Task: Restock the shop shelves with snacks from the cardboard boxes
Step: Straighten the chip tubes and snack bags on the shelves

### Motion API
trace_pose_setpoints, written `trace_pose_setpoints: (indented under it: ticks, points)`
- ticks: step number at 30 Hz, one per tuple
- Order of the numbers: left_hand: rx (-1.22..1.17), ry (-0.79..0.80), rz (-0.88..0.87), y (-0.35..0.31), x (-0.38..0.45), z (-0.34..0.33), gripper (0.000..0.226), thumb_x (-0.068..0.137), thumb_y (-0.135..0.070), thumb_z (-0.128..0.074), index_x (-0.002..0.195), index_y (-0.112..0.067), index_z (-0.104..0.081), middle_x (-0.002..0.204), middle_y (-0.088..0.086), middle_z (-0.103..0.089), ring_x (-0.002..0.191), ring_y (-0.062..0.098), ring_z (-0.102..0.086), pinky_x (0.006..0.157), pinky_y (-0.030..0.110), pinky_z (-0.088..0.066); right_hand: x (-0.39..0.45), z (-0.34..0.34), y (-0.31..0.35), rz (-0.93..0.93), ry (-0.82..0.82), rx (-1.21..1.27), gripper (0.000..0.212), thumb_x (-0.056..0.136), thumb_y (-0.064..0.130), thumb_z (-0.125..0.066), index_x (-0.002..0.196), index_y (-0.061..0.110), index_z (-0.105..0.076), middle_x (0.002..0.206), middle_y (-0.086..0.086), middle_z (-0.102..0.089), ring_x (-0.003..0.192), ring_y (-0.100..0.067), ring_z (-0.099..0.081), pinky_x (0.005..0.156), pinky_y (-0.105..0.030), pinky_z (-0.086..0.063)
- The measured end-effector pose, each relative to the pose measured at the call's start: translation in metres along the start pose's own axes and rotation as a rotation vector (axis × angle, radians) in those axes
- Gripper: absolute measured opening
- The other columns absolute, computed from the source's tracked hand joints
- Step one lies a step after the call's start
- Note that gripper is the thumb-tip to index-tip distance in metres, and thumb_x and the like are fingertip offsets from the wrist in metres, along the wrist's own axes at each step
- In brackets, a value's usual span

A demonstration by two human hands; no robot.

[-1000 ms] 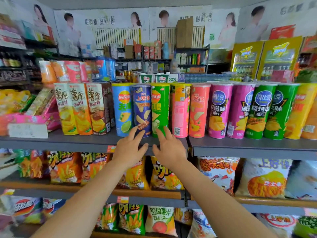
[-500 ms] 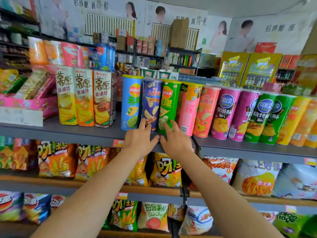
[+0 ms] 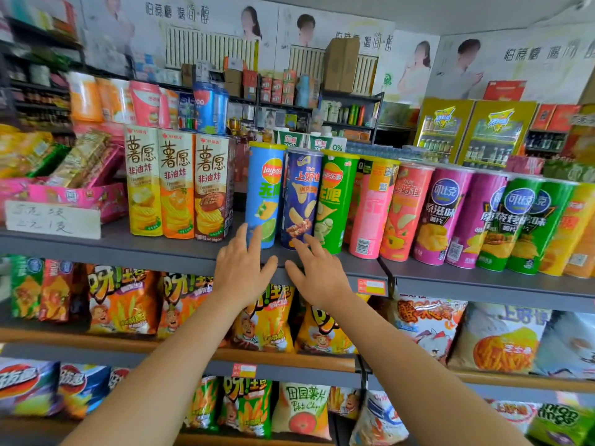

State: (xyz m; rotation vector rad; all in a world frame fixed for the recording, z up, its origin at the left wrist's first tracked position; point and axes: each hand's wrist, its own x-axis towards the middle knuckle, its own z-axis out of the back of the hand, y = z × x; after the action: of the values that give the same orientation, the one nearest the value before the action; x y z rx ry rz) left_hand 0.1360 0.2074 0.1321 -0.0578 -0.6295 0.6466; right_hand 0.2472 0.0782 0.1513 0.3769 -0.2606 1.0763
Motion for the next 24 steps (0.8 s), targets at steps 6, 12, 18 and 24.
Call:
trace_pose_setpoints:
  ticks: [6, 12, 18, 24]
  points:
    - [0.055, 0.018, 0.022, -0.002, -0.001, -0.002, 0.073, 0.100, -0.057, -0.030, 0.159, -0.019, -0.008, 0.166, 0.010, -0.005, 0.145, 0.028, -0.028, 0.115, 0.045, -0.022, 0.005, -0.004, 0.005, -0.041, 0.004, -0.083, 0.061, 0.103, 0.054, -0.031, 0.158, 0.027, -0.023, 0.166, 0.003, -0.013, 0.149, -0.026, -0.021, 0.116, -0.049, -0.025]
    - [0.072, 0.090, 0.042, -0.004, 0.004, 0.000, 0.076, 0.100, -0.058, -0.027, 0.159, -0.020, 0.000, 0.166, 0.010, -0.002, 0.146, 0.029, -0.025, 0.116, 0.046, -0.020, 0.005, -0.007, 0.003, -0.039, 0.010, -0.088, 0.059, 0.103, 0.054, -0.030, 0.157, 0.031, -0.025, 0.166, 0.005, -0.013, 0.149, -0.025, -0.021, 0.118, -0.050, -0.022]
    - [0.073, 0.147, 0.095, -0.007, 0.012, 0.000, 0.076, 0.098, -0.059, -0.027, 0.159, -0.024, 0.003, 0.166, 0.011, -0.006, 0.145, 0.030, -0.026, 0.113, 0.046, -0.020, -0.008, -0.012, 0.000, -0.012, -0.007, -0.156, 0.065, 0.100, 0.060, -0.020, 0.153, 0.025, -0.035, 0.164, -0.004, -0.021, 0.144, -0.027, -0.032, 0.116, -0.044, -0.022]
    - [-0.035, 0.114, 0.073, -0.001, 0.007, 0.001, 0.075, 0.099, -0.056, -0.035, 0.159, -0.019, -0.009, 0.165, 0.011, -0.014, 0.148, 0.028, -0.021, 0.116, 0.045, -0.017, -0.053, -0.013, 0.001, 0.039, -0.087, -0.139, 0.070, 0.095, 0.055, -0.020, 0.147, 0.014, -0.044, 0.157, -0.013, -0.036, 0.145, -0.029, -0.032, 0.121, -0.049, -0.020]
